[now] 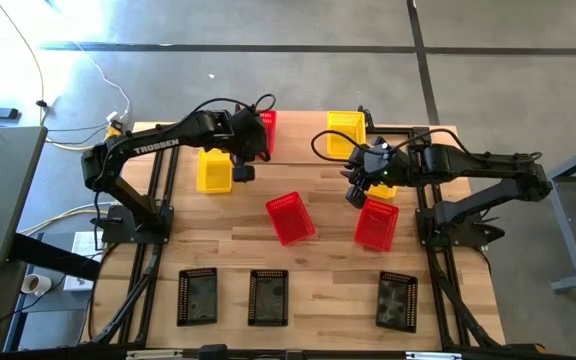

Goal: Stack baskets on shelf by color
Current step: Put the left red bin on the shelf, then put the right black bin on the shelf

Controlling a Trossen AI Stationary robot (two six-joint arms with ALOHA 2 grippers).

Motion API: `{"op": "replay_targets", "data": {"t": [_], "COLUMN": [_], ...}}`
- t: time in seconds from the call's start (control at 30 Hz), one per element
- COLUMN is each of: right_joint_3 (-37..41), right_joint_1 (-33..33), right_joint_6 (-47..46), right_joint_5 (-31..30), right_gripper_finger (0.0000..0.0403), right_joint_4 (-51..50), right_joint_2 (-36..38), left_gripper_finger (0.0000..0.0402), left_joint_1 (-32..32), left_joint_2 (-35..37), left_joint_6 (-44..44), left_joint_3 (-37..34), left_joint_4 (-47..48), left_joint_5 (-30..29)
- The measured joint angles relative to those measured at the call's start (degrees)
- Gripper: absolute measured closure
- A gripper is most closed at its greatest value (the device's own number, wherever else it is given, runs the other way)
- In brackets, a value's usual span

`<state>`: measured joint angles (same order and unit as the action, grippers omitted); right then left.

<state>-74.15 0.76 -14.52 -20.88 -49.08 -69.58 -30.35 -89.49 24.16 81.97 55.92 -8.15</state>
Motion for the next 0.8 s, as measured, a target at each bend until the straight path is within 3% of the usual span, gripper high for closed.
{"op": "replay_targets", "data": {"t": [0.5,0.8], "right_joint_3": [0.0,0.0], "right_joint_1": [0.02,-0.02], "right_joint_6": [0.0,-0.02], "right_joint_5": [0.0,0.02], "right_gripper_finger": [0.0329,0.0329], "right_joint_4": [0.01,0.03], "right_joint_2": [0.0,0.0], "left_gripper_finger": [0.0282,0.0244], "left_joint_1": [0.11,0.4], "left_joint_2": [0.04,0.46], "left_joint_6": [-0.42,-1.89], "left_joint_3": [0.0,1.33], "left_joint_4": [-0.02,0.49], "left_joint_5": [1.78,-1.54]}}
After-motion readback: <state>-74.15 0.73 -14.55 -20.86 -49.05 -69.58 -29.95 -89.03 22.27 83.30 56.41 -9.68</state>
